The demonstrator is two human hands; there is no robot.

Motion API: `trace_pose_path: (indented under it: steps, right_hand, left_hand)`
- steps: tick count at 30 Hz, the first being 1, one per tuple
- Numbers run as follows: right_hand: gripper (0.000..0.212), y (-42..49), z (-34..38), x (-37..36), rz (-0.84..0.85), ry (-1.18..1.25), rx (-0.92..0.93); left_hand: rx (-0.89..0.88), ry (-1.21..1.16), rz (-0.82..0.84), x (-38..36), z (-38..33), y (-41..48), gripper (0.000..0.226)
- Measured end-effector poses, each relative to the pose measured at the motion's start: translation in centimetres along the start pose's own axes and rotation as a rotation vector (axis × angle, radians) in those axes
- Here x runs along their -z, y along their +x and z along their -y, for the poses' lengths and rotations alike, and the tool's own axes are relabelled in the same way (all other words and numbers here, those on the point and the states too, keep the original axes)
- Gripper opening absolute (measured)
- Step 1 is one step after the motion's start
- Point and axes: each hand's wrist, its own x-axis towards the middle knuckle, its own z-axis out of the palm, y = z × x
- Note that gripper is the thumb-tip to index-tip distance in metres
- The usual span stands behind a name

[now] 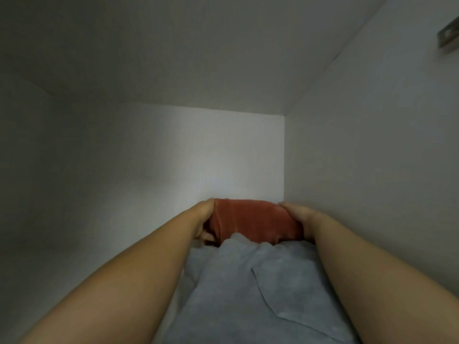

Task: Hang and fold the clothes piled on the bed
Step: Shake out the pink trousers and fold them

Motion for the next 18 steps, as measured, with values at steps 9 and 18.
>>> trace_pose_path:
  steps: [9, 18]
  right_hand:
    - [0.044, -2.1, 0.7, -0.7, 0.010, -0.153, 0.098]
    - [0.048, 0.1, 0.5, -4.0, -0.094, -1.080, 0.594]
  left_hand:
    - [-0.167, 0.211, -0.059, 0.6, 1.3, 3.1, 0.055]
    - [-0.497, 1.152, -0.054, -1.9, 2.0, 3.6, 0.046]
